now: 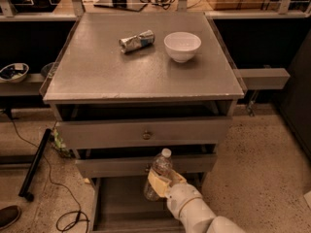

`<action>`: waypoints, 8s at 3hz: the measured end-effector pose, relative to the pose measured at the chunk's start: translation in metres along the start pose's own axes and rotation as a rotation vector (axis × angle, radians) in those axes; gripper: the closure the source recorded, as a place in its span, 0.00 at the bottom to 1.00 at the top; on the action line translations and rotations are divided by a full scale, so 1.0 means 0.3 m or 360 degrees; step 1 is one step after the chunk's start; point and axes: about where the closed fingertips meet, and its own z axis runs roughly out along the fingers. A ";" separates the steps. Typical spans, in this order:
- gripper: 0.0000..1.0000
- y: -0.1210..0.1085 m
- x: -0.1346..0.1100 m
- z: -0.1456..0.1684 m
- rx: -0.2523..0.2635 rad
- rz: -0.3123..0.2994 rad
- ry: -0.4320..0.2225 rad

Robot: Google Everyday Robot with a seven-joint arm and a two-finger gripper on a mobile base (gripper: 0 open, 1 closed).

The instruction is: Place water bottle into bottom drawer

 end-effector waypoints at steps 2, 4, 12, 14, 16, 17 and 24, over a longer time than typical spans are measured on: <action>1.00 -0.017 0.090 0.004 0.0042 0.0073 0.0038; 1.00 -0.089 0.033 0.068 0.0136 -0.0035 -0.0216; 1.00 -0.164 0.423 0.130 0.0456 -0.0005 -0.0310; 1.00 -0.237 0.492 0.254 0.0685 0.0110 -0.0493; 1.00 -0.225 0.512 0.246 0.0690 0.0048 -0.0513; 1.00 -0.260 0.581 0.245 0.0737 -0.0040 -0.0497; 1.00 -0.342 0.763 0.339 0.0911 -0.0066 -0.0495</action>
Offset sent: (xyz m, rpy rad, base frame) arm -0.0073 0.0035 -0.0236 0.0191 0.0434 -0.0214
